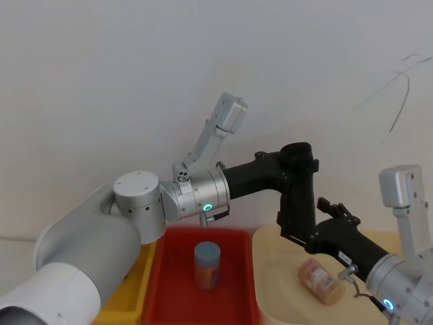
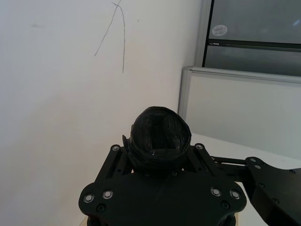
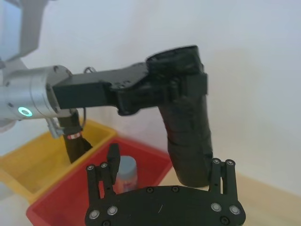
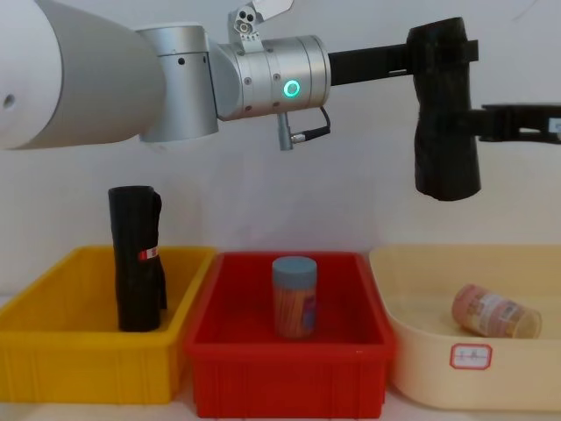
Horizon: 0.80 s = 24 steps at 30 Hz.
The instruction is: Pick up the garbage bag with the one hand and transfer it to the other hand.
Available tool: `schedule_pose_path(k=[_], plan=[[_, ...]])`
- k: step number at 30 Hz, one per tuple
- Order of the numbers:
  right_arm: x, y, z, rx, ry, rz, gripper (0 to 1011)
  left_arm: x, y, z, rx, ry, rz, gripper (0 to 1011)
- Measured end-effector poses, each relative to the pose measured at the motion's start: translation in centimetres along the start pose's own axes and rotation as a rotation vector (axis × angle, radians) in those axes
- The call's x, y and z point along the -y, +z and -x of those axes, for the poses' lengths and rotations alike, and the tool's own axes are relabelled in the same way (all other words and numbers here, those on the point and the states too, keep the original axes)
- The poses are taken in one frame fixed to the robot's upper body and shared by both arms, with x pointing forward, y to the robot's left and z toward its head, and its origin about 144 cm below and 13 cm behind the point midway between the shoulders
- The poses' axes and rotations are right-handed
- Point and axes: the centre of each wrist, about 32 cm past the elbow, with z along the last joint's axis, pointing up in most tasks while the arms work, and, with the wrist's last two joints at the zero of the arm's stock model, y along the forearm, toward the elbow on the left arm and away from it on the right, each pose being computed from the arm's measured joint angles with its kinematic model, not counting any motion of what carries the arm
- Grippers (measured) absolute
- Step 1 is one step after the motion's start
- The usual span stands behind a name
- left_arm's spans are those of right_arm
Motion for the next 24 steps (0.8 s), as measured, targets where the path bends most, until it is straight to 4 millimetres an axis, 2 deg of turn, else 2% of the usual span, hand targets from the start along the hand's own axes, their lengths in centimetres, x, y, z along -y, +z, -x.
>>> schedule_pose_path(k=[13, 24], plan=[[-2.2, -0.7, -0.4, 0.043, -0.009, -0.039, 1000, 0.0, 0.0, 0.0, 0.0, 0.0, 0.0, 360], [-3.0, -1.5, -0.9, 0.077, -0.072, -0.043, 1000, 0.0, 0.0, 0.0, 0.0, 0.0, 0.0, 360]])
